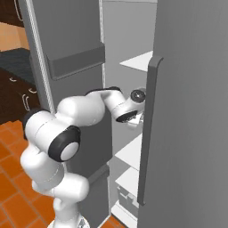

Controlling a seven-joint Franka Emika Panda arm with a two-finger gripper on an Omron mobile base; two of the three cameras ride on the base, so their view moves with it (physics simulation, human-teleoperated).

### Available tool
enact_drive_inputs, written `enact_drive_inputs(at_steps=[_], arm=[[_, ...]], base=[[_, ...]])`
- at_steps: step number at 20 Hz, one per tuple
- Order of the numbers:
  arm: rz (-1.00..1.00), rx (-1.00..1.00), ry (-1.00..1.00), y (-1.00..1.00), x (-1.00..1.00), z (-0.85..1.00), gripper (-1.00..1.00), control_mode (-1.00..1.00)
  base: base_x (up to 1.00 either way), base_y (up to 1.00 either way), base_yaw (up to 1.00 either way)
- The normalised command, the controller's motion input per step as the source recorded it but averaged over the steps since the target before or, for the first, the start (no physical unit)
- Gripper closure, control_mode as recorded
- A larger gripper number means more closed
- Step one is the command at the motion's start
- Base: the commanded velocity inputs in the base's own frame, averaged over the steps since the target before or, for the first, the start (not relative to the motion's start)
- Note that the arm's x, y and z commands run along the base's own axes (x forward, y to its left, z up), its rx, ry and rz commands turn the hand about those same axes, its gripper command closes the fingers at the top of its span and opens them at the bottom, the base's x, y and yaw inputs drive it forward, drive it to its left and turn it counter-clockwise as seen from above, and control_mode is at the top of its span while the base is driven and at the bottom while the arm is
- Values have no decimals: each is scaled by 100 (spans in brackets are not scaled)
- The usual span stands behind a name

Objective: Take the meat container that has the fish and place it on the second highest rack of the freezer. Then take the vegetable container that has the cucumber and corn and place it on the highest rack of the freezer.

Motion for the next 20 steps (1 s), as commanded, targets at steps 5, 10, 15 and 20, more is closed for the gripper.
enact_drive_inputs(at_steps=[5,10,15,20], arm=[[0,0,0,-23,28,-14,100,-100],[0,0,0,-18,25,-20,100,-100],[0,0,0,-20,11,-19,100,-100],[0,0,0,-17,18,-15,100,-100]], base=[[0,0,0],[0,0,0],[0,0,0],[0,0,0]])
